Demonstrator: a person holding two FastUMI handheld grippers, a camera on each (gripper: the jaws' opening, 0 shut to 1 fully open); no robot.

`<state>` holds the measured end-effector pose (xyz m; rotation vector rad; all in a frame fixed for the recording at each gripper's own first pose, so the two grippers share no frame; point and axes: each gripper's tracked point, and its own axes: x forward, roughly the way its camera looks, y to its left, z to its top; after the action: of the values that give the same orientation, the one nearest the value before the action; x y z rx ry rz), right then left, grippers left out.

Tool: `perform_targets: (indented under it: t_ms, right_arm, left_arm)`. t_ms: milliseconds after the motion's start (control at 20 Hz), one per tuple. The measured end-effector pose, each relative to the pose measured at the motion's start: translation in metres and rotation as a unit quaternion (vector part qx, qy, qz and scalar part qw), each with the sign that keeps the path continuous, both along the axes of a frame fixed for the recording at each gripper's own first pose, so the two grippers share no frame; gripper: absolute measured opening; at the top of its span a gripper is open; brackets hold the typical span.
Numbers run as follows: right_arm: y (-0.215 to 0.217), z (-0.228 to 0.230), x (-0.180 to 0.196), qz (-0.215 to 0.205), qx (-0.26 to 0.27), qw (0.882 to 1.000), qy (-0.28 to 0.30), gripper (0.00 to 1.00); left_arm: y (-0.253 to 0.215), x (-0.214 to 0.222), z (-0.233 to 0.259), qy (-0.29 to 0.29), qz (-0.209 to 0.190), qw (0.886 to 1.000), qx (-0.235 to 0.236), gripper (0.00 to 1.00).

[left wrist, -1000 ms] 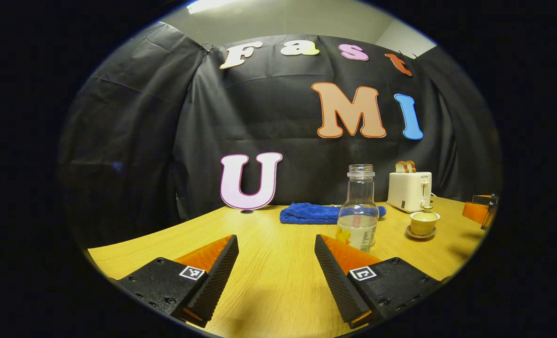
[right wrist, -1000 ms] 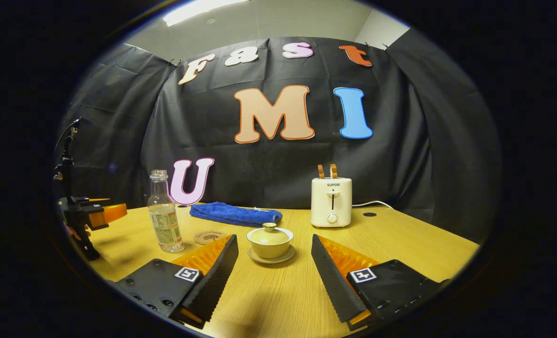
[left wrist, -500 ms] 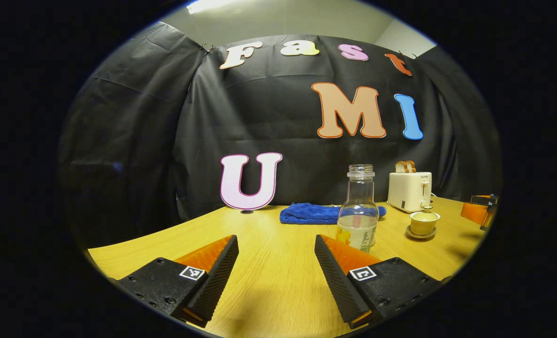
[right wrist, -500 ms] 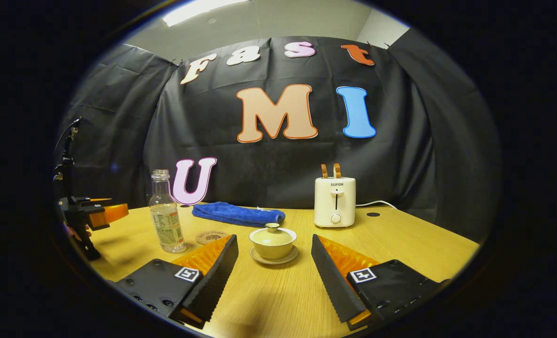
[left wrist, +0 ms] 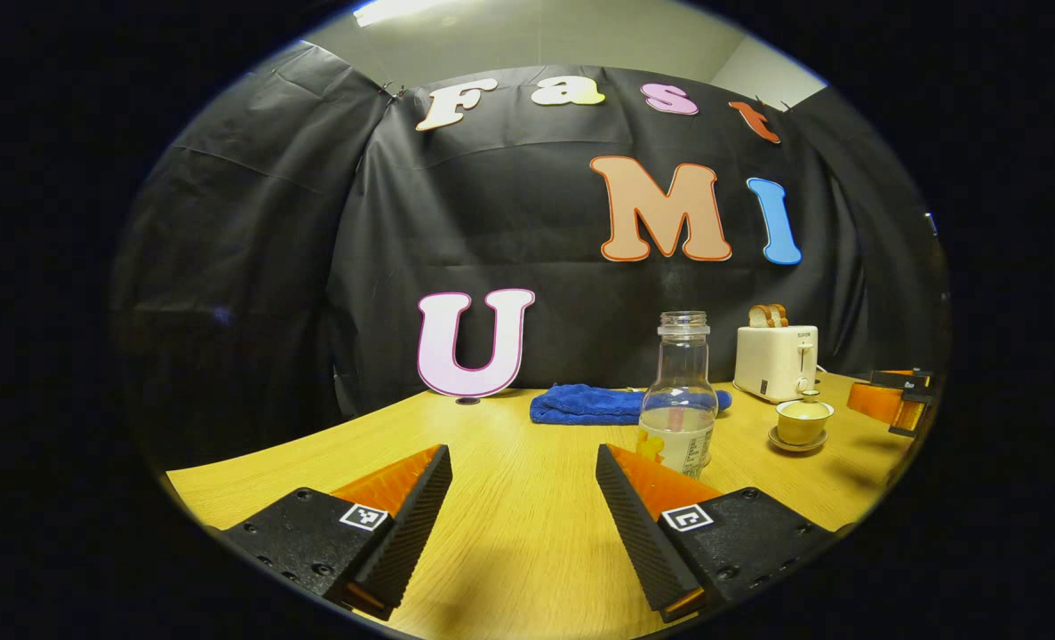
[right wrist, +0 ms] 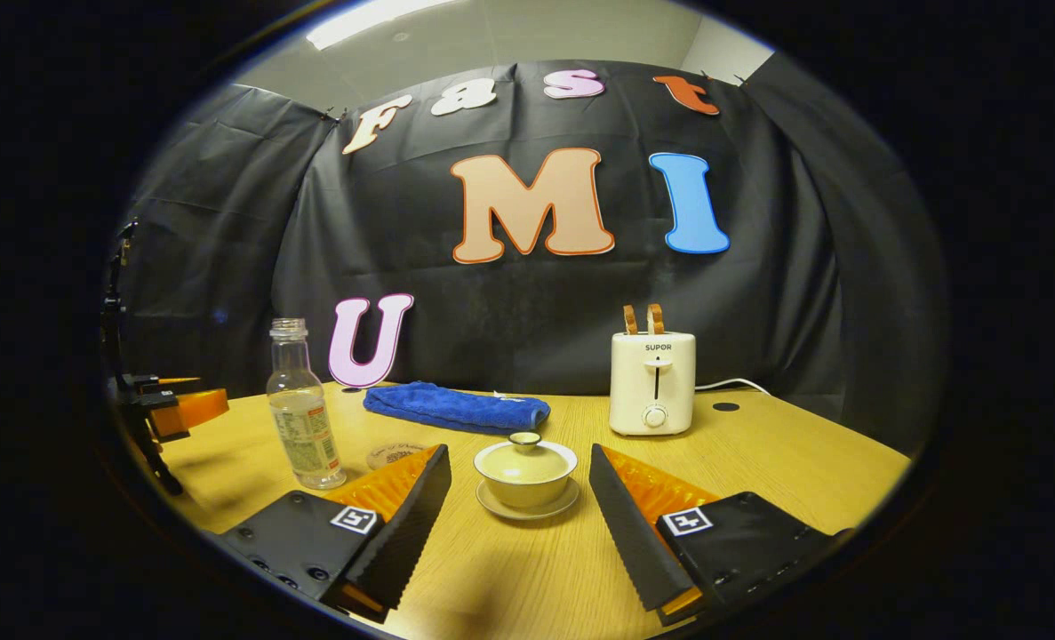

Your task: Open the teacup lid with one hand, grasp the water bottle and pour water into the teacup with the other hand; after pouring, place the water bottle on the coaster and then close the teacup lid.

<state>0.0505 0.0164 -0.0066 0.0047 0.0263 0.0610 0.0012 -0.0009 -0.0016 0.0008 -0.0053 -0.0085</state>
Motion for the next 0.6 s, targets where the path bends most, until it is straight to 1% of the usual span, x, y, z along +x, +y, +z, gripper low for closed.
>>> perform_targets:
  t_ms: [50,100,150,200,250,300,550,600]
  right_arm:
    - [0.004,-0.002,0.005,0.005,0.000,1.000,0.004,0.94]
    - [0.005,-0.005,0.009,0.010,0.000,1.000,0.009,0.99]
    - [0.006,-0.006,0.016,0.010,0.000,1.000,0.014,0.99]
    - [0.005,-0.007,0.019,0.009,0.002,1.000,0.018,0.94]
    - [0.005,-0.007,0.025,0.007,0.005,1.000,0.020,0.94]
    - [0.004,-0.008,0.032,0.006,0.007,1.000,0.021,1.00]
    - [-0.001,-0.014,0.061,-0.005,0.011,0.999,0.041,0.99]
    - [0.000,-0.016,0.067,-0.006,0.012,0.999,0.046,0.94]
  left_arm:
    - [0.000,0.000,-0.001,0.000,0.000,1.000,0.000,0.95]
    - [0.000,0.000,-0.001,0.000,0.000,1.000,0.000,0.96]
    - [0.000,0.000,0.000,0.000,0.000,1.000,0.000,0.95]
    - [0.000,0.000,0.000,0.000,0.000,1.000,0.000,0.95]
    - [0.000,0.000,0.000,0.000,0.000,1.000,0.000,0.95]
    - [0.000,0.000,0.000,0.000,0.000,1.000,0.000,0.95]
    - [0.000,0.000,-0.001,0.000,-0.002,1.000,0.000,0.95]
    - [0.000,0.001,-0.001,0.000,-0.002,1.000,0.000,0.95]
